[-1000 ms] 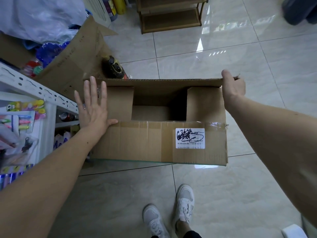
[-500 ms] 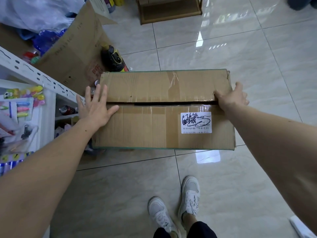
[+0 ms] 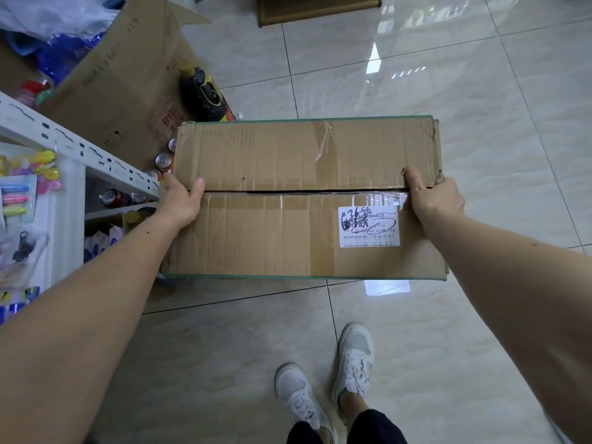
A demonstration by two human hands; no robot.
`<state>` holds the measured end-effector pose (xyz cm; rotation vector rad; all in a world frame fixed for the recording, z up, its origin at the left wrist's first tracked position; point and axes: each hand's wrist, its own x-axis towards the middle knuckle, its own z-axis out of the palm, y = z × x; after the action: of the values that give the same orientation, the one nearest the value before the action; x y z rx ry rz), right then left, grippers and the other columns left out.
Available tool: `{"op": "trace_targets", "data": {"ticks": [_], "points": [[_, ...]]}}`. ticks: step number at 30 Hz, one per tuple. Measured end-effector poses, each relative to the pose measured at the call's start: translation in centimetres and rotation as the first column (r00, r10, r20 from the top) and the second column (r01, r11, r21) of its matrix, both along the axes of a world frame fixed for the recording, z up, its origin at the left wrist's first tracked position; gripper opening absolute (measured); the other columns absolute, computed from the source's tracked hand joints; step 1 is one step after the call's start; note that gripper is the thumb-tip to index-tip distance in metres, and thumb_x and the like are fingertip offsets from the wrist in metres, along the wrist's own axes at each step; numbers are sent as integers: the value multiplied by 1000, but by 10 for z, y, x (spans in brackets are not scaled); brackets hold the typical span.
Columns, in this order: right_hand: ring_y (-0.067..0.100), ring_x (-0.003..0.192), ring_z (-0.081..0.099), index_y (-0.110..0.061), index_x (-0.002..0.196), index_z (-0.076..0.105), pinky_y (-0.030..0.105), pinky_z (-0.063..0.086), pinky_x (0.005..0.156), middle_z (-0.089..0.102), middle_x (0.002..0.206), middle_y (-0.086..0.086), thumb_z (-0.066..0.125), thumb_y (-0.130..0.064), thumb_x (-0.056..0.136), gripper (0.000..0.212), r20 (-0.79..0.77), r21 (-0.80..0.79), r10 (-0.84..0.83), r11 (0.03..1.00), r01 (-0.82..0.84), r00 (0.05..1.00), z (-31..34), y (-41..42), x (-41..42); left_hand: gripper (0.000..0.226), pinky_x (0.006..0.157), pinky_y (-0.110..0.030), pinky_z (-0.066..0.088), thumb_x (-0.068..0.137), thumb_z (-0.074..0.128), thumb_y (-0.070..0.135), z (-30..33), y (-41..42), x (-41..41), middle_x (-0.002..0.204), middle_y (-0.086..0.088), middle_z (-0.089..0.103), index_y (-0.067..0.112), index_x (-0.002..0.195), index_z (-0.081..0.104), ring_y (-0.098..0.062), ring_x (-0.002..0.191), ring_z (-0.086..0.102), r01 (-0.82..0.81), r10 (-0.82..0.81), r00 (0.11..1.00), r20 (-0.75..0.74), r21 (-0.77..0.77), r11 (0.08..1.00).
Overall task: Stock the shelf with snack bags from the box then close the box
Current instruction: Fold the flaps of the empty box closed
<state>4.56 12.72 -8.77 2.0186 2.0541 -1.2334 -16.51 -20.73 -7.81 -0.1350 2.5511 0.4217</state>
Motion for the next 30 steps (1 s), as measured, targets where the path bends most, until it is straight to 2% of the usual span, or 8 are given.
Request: {"op": "trace_targets", "data": {"ticks": [3, 11, 17, 23, 30], "points": [[34, 118, 51, -11, 121, 53, 38, 40, 95, 56, 126, 14, 56, -70, 78, 73, 4, 6, -6, 1000, 6, 1000, 3, -1, -1, 78, 115, -52, 21, 99, 33, 51, -3, -1, -1, 158, -21, 8, 10, 153, -6, -41, 143, 17, -6, 6, 1000, 7, -11, 1000], [34, 120, 50, -10, 120, 57, 37, 41, 96, 57, 126, 16, 59, -69, 77, 73, 29, -12, -29, 1000, 29, 999, 24, -4, 0, 68, 108, -53, 32, 99, 39, 47, 11, -8, 6, 147, -22, 25, 4, 146, 16, -41, 132, 33, -10, 10, 1000, 5, 22, 1000], [34, 119, 51, -11, 114, 60, 38, 42, 94, 59, 124, 16, 59, -70, 76, 70, 8, -3, 2, 1000, -2, 1000, 66, 5, -9, 73, 110, -52, 31, 98, 38, 50, 50, -5, 1, 148, -25, 27, 2, 148, 16, -42, 134, 31, -24, 24, 1000, 7, 38, 999], [34, 119, 51, -11, 116, 61, 38, 42, 94, 59, 125, 15, 59, -70, 76, 71, -45, 17, -6, 1000, 6, 999, 121, 25, -11, 72, 106, -52, 35, 97, 40, 52, 108, 11, -7, 145, -26, 33, -1, 143, 23, -43, 130, 37, 10, -9, 999, -39, 39, 999], [36, 122, 49, -9, 121, 60, 39, 41, 96, 58, 127, 18, 56, -70, 78, 74, -61, 45, 68, 997, -65, 996, 179, 82, -22, 71, 107, -51, 33, 98, 37, 51, 161, 61, -4, 150, -22, 26, 4, 147, 18, -40, 134, 33, -15, 18, 998, -59, 44, 999]]}}
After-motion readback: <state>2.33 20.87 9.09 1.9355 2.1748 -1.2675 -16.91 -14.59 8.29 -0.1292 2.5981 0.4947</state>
